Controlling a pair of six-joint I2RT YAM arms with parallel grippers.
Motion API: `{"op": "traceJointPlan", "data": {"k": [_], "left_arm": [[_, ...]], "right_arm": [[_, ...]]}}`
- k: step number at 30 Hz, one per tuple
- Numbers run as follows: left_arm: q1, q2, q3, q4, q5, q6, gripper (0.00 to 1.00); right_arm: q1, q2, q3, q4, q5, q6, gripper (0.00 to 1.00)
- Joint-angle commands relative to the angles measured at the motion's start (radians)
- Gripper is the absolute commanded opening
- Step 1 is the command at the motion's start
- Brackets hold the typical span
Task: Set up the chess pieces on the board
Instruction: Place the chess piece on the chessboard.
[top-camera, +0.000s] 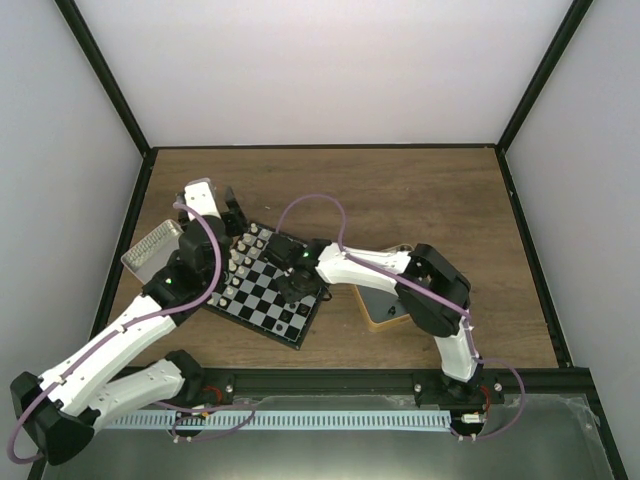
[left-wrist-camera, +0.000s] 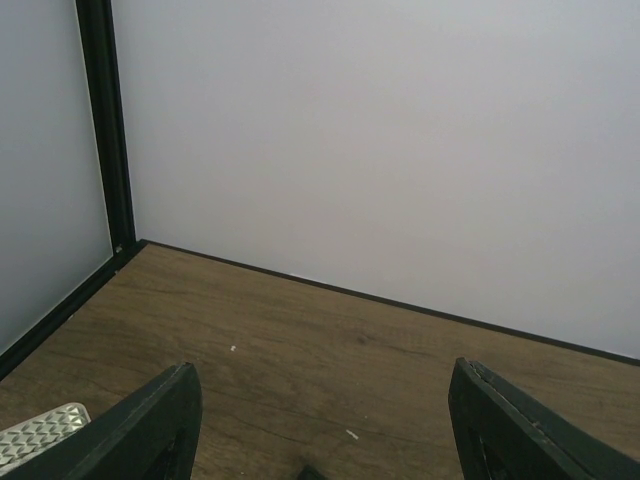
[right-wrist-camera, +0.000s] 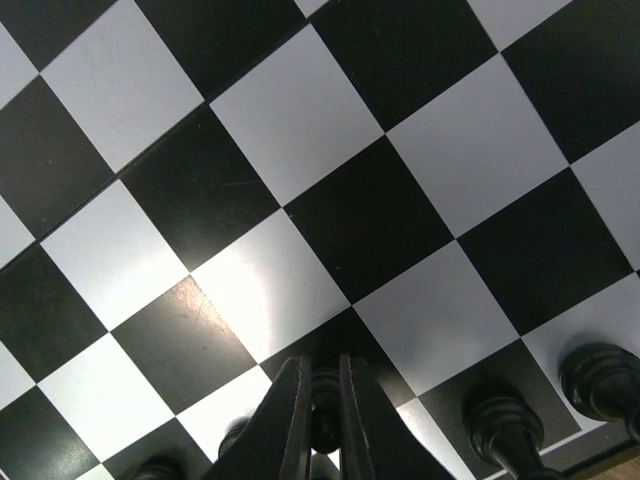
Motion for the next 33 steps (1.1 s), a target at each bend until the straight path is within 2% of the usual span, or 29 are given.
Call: {"op": "traceJointPlan", "data": {"k": [1,11,23,28,33], "left_arm": [[0.004,0.005,-0.006,0.012,0.009,-0.016,0.7],[0.007,0.01,-0.005,0.007,0.018,-0.019,0.69],[0.008,0.002,0.0,0.007,0.013,-0.014,0.7],[0.009,-0.015,0.0,0.011,0.009,-0.013,0.7],[0.011,-0.024,-0.004,0.015,0.014,-0.015,0.7]], "right_arm": [[0.007,0.011,0.025,0.01,0.026,-0.002,0.01],[0.007,-0.001,0.018,0.016,0.03,-0.011,0.09],[0.004,-0.08,0.05,-0.006,0.059,0.025,0.26],[-0.012,-0.154,0.021,0.008,0.124,0.085,0.27],[-0.083,-0.308,-0.112,0.05,0.225,0.21,0.27]]}}
